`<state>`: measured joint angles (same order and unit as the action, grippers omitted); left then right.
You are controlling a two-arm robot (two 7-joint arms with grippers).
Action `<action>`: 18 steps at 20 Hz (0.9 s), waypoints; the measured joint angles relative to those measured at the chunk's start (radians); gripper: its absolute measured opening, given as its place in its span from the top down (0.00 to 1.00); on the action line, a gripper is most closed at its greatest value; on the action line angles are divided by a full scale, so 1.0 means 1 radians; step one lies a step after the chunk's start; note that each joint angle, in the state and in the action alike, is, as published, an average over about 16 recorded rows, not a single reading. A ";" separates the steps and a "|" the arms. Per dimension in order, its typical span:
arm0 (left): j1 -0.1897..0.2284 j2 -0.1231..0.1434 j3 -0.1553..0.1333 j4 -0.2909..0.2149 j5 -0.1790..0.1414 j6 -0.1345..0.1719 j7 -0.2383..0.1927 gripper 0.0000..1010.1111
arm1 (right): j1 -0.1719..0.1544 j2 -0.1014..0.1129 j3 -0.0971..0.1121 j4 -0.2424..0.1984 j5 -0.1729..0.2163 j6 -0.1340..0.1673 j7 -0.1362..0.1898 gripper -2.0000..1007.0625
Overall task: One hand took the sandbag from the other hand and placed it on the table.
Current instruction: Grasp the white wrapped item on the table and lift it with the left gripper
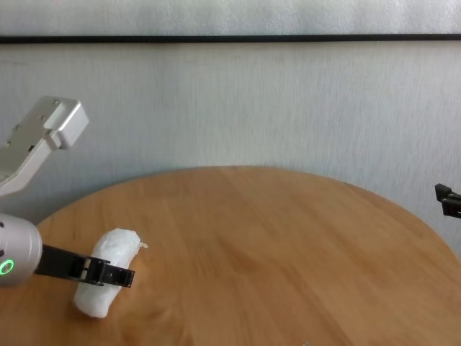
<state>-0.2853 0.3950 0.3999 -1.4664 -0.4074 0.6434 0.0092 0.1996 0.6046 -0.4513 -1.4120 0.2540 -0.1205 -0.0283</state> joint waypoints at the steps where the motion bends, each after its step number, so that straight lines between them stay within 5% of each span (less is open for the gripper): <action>1: -0.002 -0.002 -0.001 0.005 0.002 0.001 -0.001 0.01 | 0.000 0.000 0.000 0.000 0.000 0.000 0.000 0.01; 18: -0.012 -0.025 -0.019 0.035 0.022 0.028 -0.012 0.01 | 0.000 0.000 0.000 0.000 0.000 0.000 0.000 0.01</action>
<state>-0.2973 0.3700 0.3805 -1.4310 -0.3851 0.6718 -0.0025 0.1996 0.6046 -0.4513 -1.4120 0.2540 -0.1205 -0.0282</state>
